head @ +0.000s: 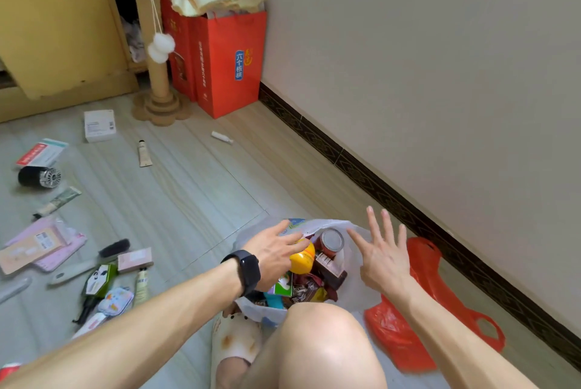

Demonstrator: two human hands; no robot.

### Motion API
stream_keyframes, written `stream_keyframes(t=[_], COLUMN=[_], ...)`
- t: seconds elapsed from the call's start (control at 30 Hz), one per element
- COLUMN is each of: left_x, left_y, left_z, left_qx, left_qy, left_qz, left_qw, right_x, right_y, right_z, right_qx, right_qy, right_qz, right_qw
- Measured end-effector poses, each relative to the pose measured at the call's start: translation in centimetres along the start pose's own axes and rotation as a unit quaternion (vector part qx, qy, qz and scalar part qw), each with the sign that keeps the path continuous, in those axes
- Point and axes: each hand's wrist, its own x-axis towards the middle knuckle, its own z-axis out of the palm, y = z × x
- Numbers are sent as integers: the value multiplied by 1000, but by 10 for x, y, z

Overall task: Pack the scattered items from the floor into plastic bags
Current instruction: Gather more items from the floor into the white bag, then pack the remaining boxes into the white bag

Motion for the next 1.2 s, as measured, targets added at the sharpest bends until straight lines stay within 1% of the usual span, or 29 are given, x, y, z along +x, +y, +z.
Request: stream_keyframes(t=[0.07, 0.1, 0.2, 0.3, 0.37, 0.43, 0.5, 0.6, 0.67, 0.73, 0.83, 0.93, 1.03, 1.13, 1.2], left_x=[6, 5, -5, -20, -26, -27, -26, -30, -40, -60, -110, -182, -263, -331, -362], left_y=[3, -2, -32, -65, -76, -75, -66, -61, -70, -88, -123, -150, -153, -136, -120], left_z=[14, 20, 34, 38, 38, 38, 36, 30, 28, 27, 31, 42, 69, 107, 138], left_qx=[46, 58, 64, 66, 40, -9, -83, -221, -249, -244, -228, -211, -211, -235, -261], left_qy=[-103, -129, -137, -175, -167, -150, -136, -140, -169, -195, -199, -196, -219, -253, -275], left_qz=[-48, -85, -195, -252, -293, -314, -312, -304, -306, -330, -397, -455, -525, -576, -597], left_qw=[992, 986, 969, 949, 941, 938, 937, 916, 903, 891, 866, 843, 795, 741, 707], right_x=[-3, -3, -2, 3, 4, 4, 4, 8, 14, 21, 31, 43, 53, 60, 66], right_y=[5, 7, 19, 33, 30, 18, 2, -27, -53, -83, -128, -173, -224, -273, -308], right_z=[3, 5, 6, 2, -1, -5, -11, -26, -44, -66, -100, -127, -149, -160, -159], right_qx=[-15, -22, -45, -43, 2, 61, 88, 137, 174, 190, 195, 187, 171, 145, 125], right_qy=[-41, -59, -90, -103, -99, -86, -46, 23, 68, 95, 99, 92, 68, 51, 14], right_qz=[16, 20, 32, 54, 79, 90, 56, -27, -89, -148, -225, -293, -352, -397, -423], right_qw=[999, 998, 994, 992, 992, 990, 993, 990, 978, 966, 949, 933, 918, 905, 897])
